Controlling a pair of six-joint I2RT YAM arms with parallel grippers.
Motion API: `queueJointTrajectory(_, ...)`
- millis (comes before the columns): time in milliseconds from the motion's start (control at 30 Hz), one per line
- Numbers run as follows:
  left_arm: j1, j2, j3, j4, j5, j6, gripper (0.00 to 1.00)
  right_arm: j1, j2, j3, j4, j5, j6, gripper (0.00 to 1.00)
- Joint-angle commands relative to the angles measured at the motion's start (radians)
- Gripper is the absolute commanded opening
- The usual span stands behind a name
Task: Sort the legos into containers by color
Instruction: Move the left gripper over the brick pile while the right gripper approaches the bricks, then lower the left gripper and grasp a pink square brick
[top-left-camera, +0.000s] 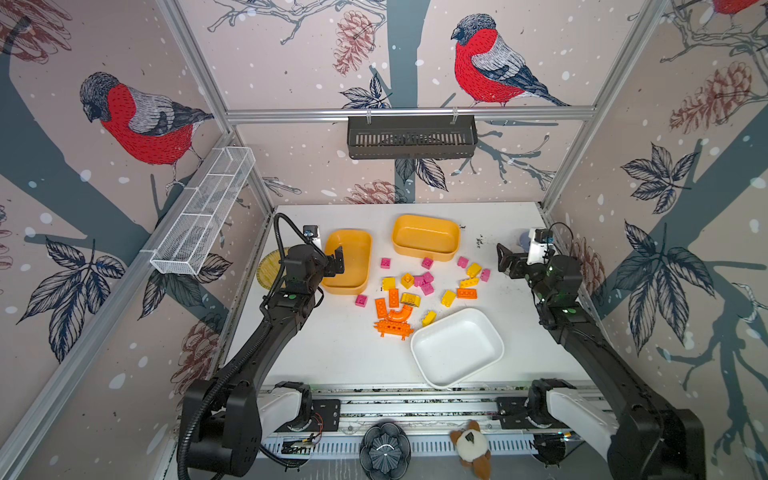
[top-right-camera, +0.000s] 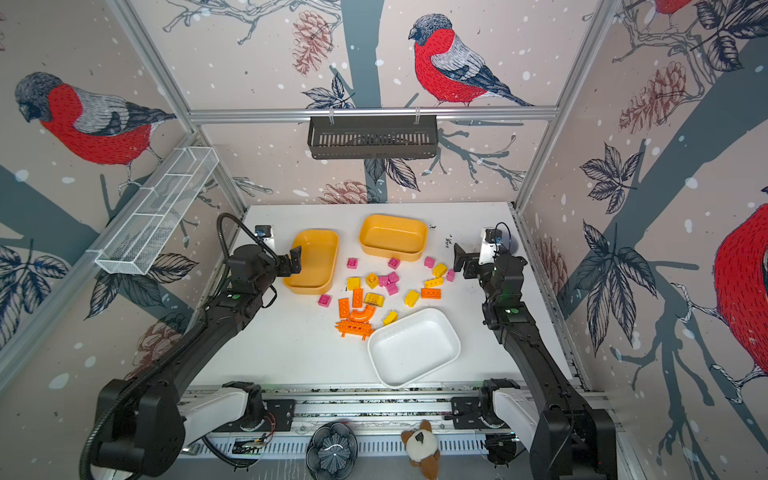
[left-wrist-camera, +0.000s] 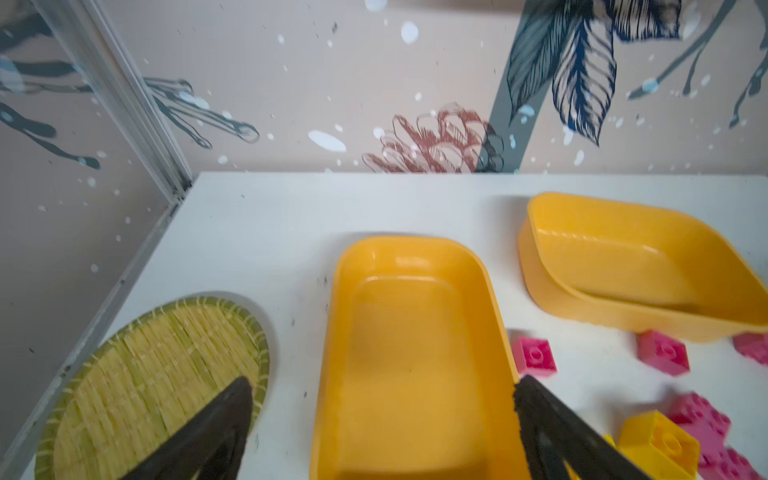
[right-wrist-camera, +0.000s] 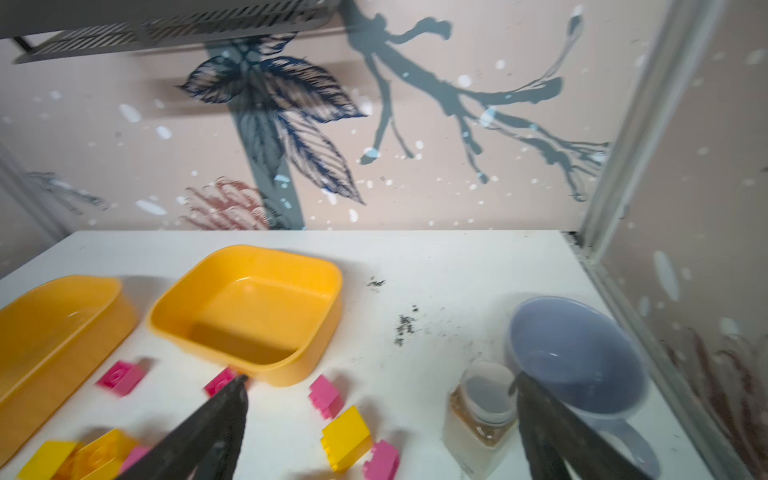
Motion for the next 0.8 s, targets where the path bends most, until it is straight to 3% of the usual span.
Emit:
queueJointTrajectory(0, -0.006, -0.024, 0.047, -0.34, 0.113, -0.006, 0.97, 0.041, -0.008, 0.042, -0.236, -0.185, -0.037, 0.99)
queueJointTrajectory(167, -0.017, -0.094, 0.053, -0.485, 0.272, -0.025, 0.91, 0.137, -0.021, 0.06, -0.353, -0.221, -0.058, 0.99)
queueJointTrajectory(333, -0.133, -0.111, 0.016, -0.477, 0.276, -0.072, 0.89, 0.211, -0.024, 0.043, -0.378, -0.236, -0.037, 1.0)
queueJointTrajectory(500, -0.255, -0.076, -0.057, -0.402, 0.177, -0.144, 0.86, 0.265, -0.036, 0.027, -0.384, -0.221, -0.035, 0.99)
queueJointTrajectory(767, -0.315, -0.019, -0.164, -0.229, -0.009, -0.146, 0.8, 0.291, -0.059, -0.031, -0.369, -0.2, -0.04, 1.0)
